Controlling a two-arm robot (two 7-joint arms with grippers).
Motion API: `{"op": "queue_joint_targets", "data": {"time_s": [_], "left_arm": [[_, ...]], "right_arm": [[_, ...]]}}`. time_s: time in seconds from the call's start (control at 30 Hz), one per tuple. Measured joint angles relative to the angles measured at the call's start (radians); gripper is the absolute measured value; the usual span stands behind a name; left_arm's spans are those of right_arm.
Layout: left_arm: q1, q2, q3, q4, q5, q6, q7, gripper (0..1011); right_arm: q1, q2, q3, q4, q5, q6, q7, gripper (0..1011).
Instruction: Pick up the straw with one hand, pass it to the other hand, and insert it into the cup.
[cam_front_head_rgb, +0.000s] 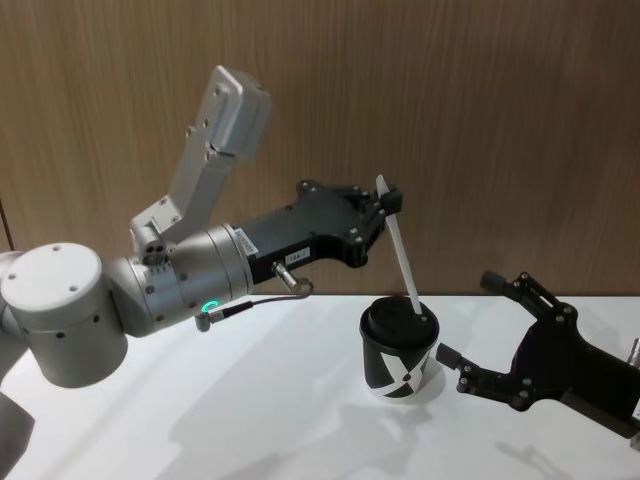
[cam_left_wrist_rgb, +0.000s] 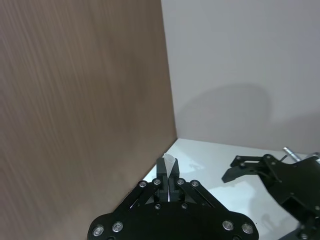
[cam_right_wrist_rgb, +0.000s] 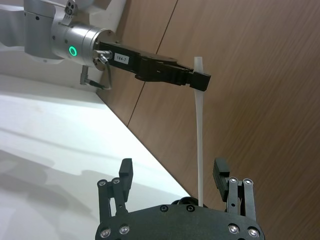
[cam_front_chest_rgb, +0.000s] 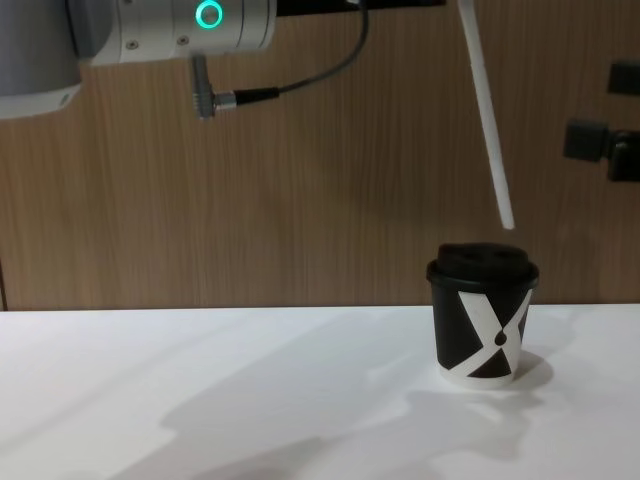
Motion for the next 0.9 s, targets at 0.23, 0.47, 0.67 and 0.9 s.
{"op": "queue_joint_targets", "data": {"time_s": [0.23, 0.47, 0.67, 0.9], "left_arm": [[-0.013, -0.002, 0.008, 0.015, 0.039, -0.014, 0.014, 14], [-0.021, -0.009, 0.012, 0.034, 0.058, -0.021, 0.015, 13], [-0.025, -0.019, 0.012, 0.051, 0.063, -0.023, 0.009, 13], [-0.028, -0.029, 0.011, 0.068, 0.062, -0.023, -0.002, 13]], "right_arm": [[0.000, 0.000, 0.000, 0.000, 0.000, 0.000, 0.000, 1001], [0.000, 0.000, 0.000, 0.000, 0.000, 0.000, 0.000, 1001], [0.000, 0.000, 0.000, 0.000, 0.000, 0.000, 0.000, 1001], [0.000, 0.000, 0.000, 0.000, 0.000, 0.000, 0.000, 1001]]}}
